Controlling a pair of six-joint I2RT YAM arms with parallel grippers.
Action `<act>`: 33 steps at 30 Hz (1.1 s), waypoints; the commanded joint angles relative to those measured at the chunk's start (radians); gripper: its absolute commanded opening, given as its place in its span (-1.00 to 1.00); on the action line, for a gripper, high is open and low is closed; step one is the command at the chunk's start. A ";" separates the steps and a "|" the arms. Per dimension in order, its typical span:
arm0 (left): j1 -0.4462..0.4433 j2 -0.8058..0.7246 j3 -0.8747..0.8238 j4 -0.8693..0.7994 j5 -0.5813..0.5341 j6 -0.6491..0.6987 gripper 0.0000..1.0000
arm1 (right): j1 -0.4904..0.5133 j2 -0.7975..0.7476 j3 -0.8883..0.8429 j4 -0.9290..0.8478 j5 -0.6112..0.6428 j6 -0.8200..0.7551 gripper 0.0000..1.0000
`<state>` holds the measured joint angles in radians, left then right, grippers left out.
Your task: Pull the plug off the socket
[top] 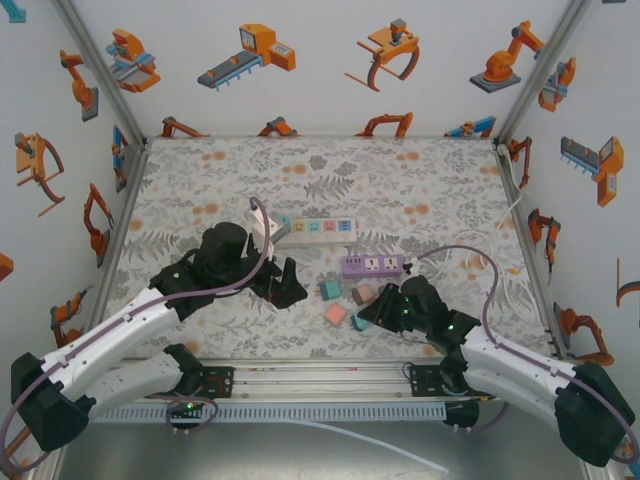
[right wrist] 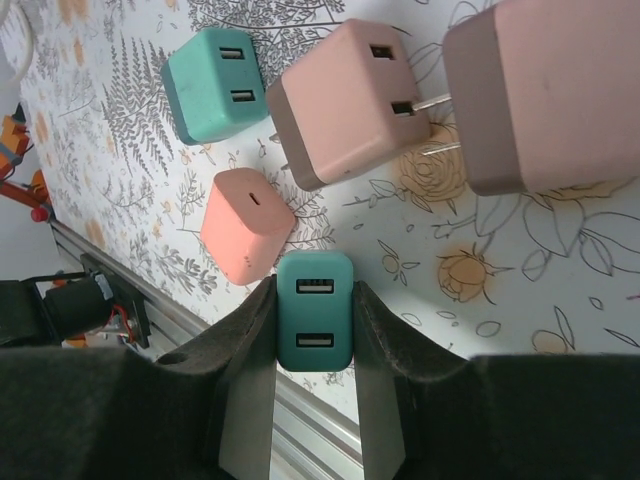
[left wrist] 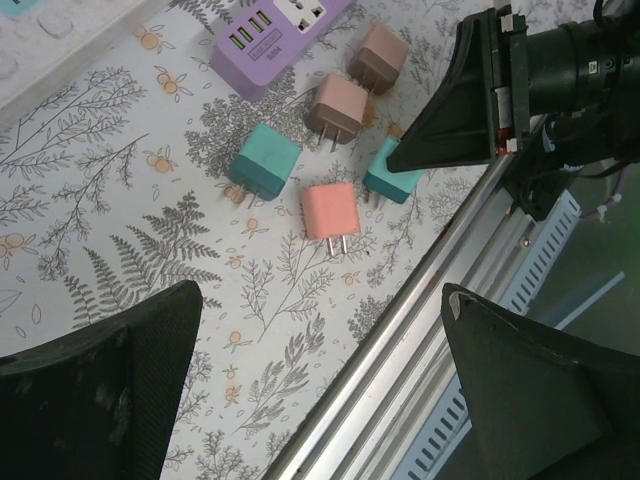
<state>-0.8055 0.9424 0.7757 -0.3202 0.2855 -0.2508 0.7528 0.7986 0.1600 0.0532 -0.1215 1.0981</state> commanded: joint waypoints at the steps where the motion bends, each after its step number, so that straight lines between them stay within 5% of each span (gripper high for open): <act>1: -0.006 -0.004 0.024 -0.022 -0.044 0.003 0.94 | 0.013 0.024 -0.031 -0.031 0.071 0.003 -0.51; 5: -0.007 -0.002 0.033 -0.044 -0.068 0.005 0.94 | 0.015 0.017 -0.019 -0.129 0.108 0.001 -0.22; 16: -0.006 0.006 0.043 -0.054 -0.112 0.007 0.94 | 0.017 0.009 0.004 -0.190 0.123 0.001 -0.02; 24: -0.001 -0.012 0.051 -0.110 -0.423 -0.034 0.94 | 0.017 -0.059 0.081 -0.272 0.205 -0.052 0.05; 33: 0.165 -0.028 0.063 -0.076 -0.518 -0.161 0.94 | 0.017 0.015 0.302 -0.072 0.334 -0.555 0.06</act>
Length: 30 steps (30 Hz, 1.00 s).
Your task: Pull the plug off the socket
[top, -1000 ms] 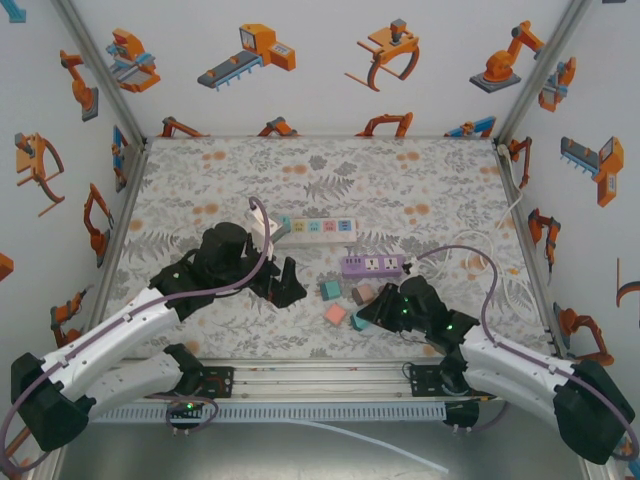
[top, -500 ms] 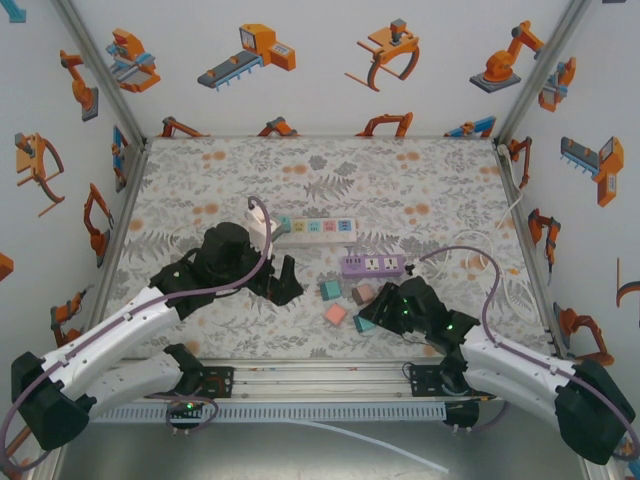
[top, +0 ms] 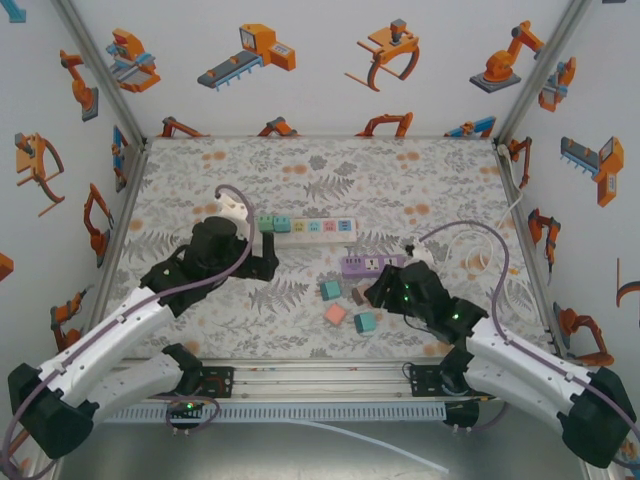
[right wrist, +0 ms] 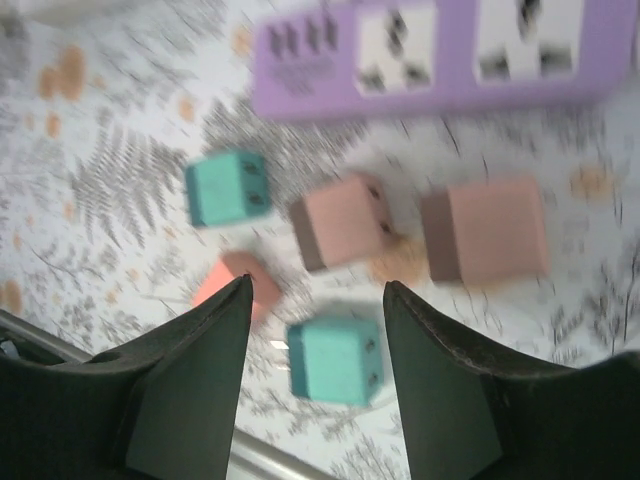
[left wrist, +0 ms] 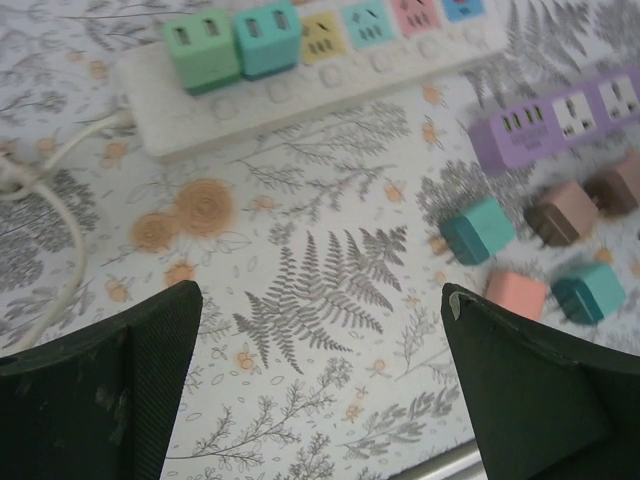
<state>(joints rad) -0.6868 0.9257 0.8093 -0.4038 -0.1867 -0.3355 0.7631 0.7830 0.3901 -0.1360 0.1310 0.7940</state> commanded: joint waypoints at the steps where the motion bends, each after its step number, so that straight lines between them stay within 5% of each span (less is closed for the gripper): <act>1: 0.063 -0.007 0.025 0.020 -0.045 -0.085 0.94 | 0.007 0.055 0.099 0.150 0.084 -0.326 0.05; 9: 0.115 0.066 0.018 0.091 -0.090 -0.149 0.94 | 0.007 0.317 0.290 0.349 -0.045 -0.852 0.20; 14: 0.194 0.147 0.059 0.077 -0.052 -0.221 0.94 | 0.006 0.576 0.516 0.215 -0.242 -1.098 0.24; 20: 0.290 0.250 0.110 0.047 0.011 -0.318 0.94 | 0.004 0.861 0.832 -0.060 -0.421 -1.273 0.27; 30: 0.410 0.458 0.185 0.014 0.196 -0.469 1.00 | -0.030 1.261 1.314 -0.279 -0.469 -1.297 0.37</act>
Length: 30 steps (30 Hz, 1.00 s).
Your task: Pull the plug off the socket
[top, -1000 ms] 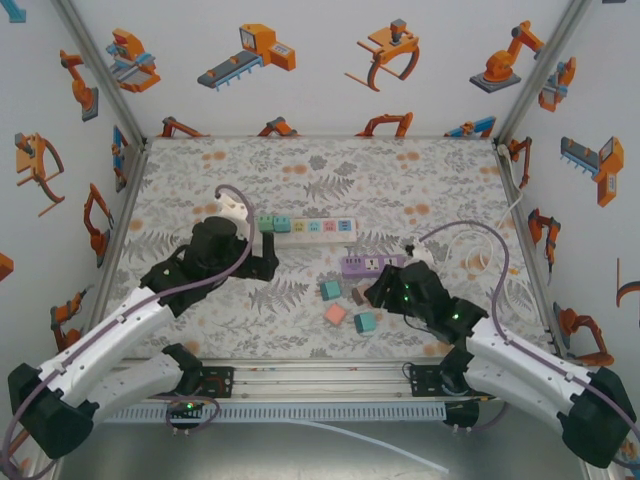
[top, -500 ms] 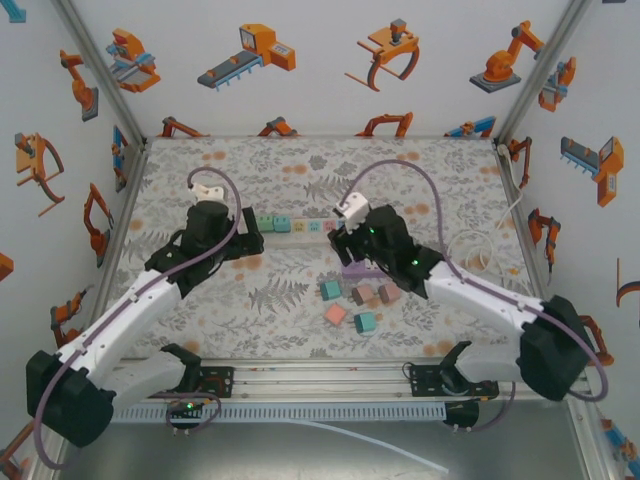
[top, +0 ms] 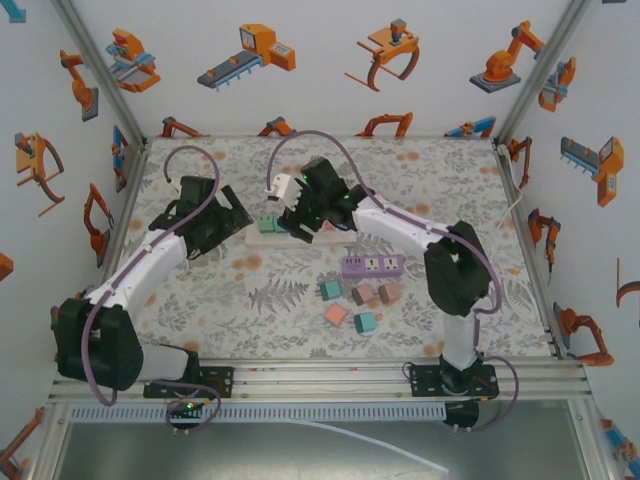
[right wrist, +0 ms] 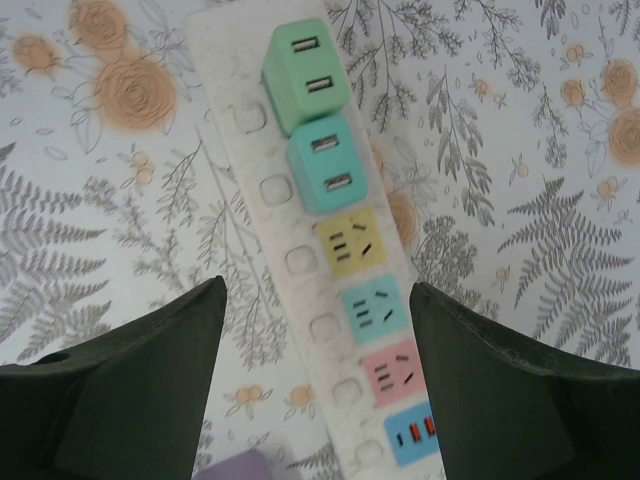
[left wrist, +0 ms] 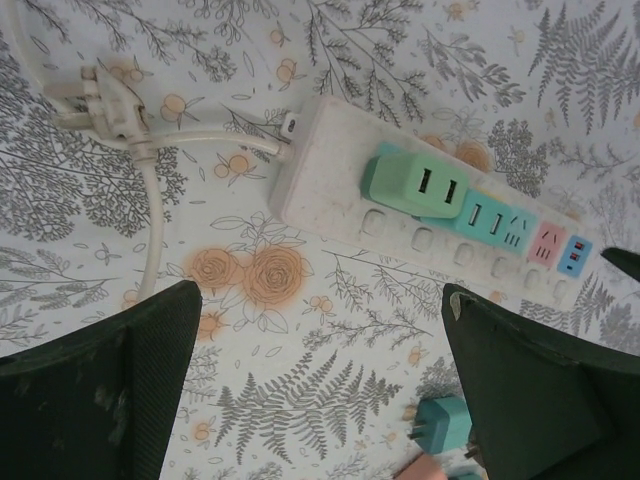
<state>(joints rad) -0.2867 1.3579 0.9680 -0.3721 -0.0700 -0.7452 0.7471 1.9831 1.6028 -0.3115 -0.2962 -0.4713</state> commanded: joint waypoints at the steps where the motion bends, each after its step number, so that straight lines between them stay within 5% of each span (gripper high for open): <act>1: 0.015 0.038 0.025 -0.007 0.088 -0.064 1.00 | -0.018 0.095 0.142 -0.114 -0.051 -0.030 0.38; 11: 0.041 0.156 0.050 0.014 0.103 -0.083 0.90 | -0.037 0.332 0.413 -0.175 -0.211 -0.020 0.30; 17: 0.044 0.232 0.082 0.006 0.129 -0.094 0.83 | -0.037 0.398 0.469 -0.179 -0.255 -0.009 0.01; 30: 0.045 0.372 0.122 0.034 0.141 -0.117 0.21 | -0.037 0.381 0.428 -0.173 -0.340 -0.055 -0.50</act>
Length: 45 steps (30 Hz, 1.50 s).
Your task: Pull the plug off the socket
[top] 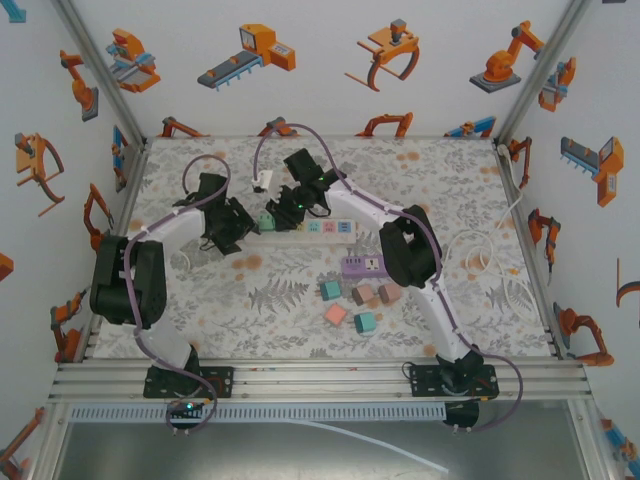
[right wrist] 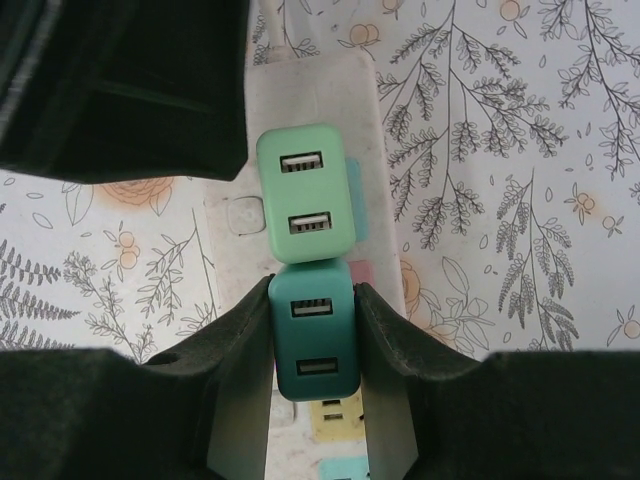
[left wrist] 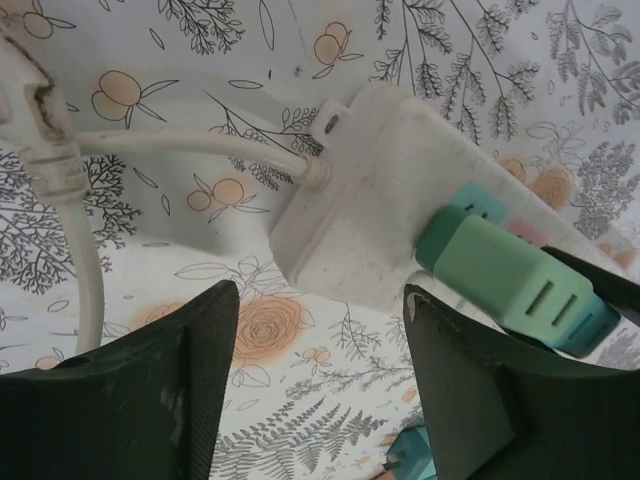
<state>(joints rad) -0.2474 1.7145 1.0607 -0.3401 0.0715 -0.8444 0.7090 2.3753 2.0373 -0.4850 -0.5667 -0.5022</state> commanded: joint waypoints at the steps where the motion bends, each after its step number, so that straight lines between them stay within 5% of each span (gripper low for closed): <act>1: 0.005 0.019 0.029 0.005 0.000 -0.018 0.18 | 0.001 -0.013 -0.009 0.001 -0.080 -0.033 -0.54; 4: 0.005 0.026 0.012 0.016 -0.011 -0.025 0.10 | 0.001 -0.037 -0.058 0.016 -0.135 -0.124 -0.74; 18: 0.001 0.048 -0.082 0.051 -0.016 -0.067 -0.14 | 0.001 -0.119 -0.143 0.122 -0.191 -0.127 -0.98; 31: -0.004 0.061 -0.088 0.025 -0.032 -0.086 -0.15 | 0.001 -0.168 -0.169 0.211 -0.194 -0.114 -1.00; 45: 0.000 0.057 -0.090 0.005 -0.037 -0.079 -0.15 | -0.049 -0.229 -0.369 0.615 -0.272 0.168 -1.00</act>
<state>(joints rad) -0.2359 1.7199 1.0130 -0.2562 0.0788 -0.9257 0.6674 2.2478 1.7027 -0.0929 -0.7223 -0.4553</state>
